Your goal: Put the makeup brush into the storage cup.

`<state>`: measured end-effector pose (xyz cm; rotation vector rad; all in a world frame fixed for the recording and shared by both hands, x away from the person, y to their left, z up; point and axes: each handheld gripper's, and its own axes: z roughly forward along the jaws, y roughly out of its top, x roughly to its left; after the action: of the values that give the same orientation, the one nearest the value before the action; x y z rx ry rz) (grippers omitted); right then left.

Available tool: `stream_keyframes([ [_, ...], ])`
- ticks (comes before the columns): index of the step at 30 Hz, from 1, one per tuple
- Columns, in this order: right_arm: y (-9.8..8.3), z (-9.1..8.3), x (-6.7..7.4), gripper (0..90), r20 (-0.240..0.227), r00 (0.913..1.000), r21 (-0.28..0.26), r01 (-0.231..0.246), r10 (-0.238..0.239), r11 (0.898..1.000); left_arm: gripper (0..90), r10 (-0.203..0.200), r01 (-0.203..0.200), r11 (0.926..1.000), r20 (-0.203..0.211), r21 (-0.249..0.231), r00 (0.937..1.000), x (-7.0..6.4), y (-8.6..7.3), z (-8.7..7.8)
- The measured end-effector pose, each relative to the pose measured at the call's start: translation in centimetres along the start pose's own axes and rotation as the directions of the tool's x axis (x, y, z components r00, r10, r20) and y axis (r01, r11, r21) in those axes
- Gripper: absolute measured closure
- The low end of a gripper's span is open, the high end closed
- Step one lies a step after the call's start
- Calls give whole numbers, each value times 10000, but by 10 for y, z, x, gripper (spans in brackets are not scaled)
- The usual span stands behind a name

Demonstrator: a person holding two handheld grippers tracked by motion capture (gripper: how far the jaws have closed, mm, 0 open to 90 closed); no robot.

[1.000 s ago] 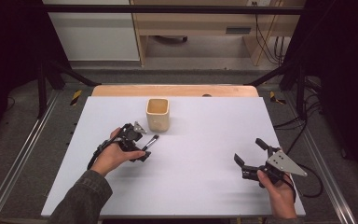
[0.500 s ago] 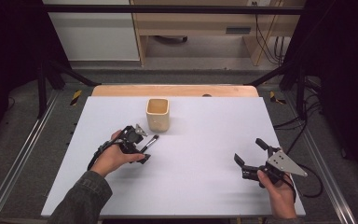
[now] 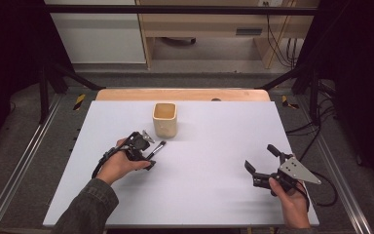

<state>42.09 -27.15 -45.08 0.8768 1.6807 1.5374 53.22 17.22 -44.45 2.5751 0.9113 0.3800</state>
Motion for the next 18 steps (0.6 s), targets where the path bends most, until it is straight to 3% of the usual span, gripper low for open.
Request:
stream_keyframes([
  [8,0,0,0,28,0,10000,2,24,-24,10000,356,26,-25,10000,-232,44,9997,2,0,0],
  [18,0,1,0,28,1,10000,18,23,-23,10000,496,6,-5,9998,-27,200,10000,-1,1,0],
])
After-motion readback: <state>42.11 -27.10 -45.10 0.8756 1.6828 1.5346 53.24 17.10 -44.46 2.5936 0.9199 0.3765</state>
